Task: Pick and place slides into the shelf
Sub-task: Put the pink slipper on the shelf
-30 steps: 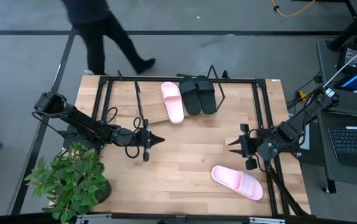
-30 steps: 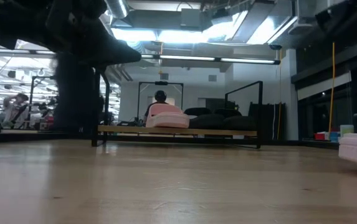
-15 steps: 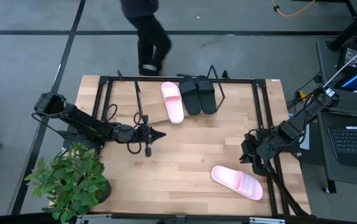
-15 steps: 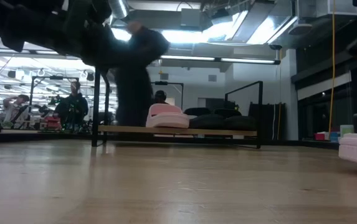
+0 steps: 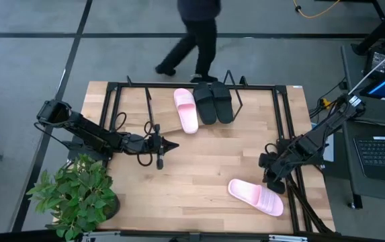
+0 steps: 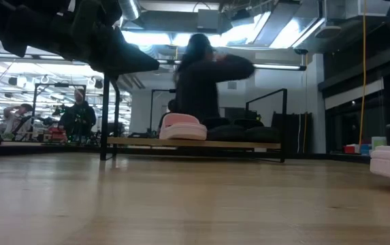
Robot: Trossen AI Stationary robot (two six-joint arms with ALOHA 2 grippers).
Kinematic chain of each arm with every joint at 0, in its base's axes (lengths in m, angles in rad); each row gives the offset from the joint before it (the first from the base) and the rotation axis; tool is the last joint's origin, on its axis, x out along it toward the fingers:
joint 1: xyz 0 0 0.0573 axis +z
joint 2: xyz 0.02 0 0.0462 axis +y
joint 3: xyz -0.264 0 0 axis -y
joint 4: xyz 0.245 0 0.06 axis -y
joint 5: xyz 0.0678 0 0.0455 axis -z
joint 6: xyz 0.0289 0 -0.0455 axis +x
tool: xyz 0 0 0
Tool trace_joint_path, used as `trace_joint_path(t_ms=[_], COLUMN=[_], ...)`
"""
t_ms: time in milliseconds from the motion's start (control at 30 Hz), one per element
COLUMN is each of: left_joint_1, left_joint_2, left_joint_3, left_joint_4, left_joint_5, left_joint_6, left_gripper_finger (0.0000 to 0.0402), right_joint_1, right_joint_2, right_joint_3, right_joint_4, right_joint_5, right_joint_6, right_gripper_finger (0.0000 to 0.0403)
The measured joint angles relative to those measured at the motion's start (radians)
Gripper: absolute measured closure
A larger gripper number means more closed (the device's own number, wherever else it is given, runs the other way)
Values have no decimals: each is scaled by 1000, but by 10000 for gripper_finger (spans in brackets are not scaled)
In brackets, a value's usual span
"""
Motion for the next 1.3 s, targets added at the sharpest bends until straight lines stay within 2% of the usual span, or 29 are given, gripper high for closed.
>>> trace_joint_path(t_ms=[267,467,633,800,1000,1300], left_joint_1=[0,0,0,0,0,0], left_joint_2=[0,0,0,0,0,0], left_joint_3=[0,0,0,0,0,0], left_joint_4=[0,0,-1,-9,-9,-15], left_joint_5=[0,0,0,0,0,0], left_joint_6=[26,27,27,27,27,27], left_gripper_finger=[401,401,401,401,401,401], right_joint_1=[13,84,153,220,273,281], right_joint_2=[85,101,99,112,193,334], right_joint_3=[0,0,0,0,0,0], right_joint_4=[-1,23,82,40,61,134], right_joint_5=[-75,-146,-146,-146,-146,-137], right_joint_6=[70,260,405,567,634,639], right_gripper_finger=[387,398,395,389,398,399])
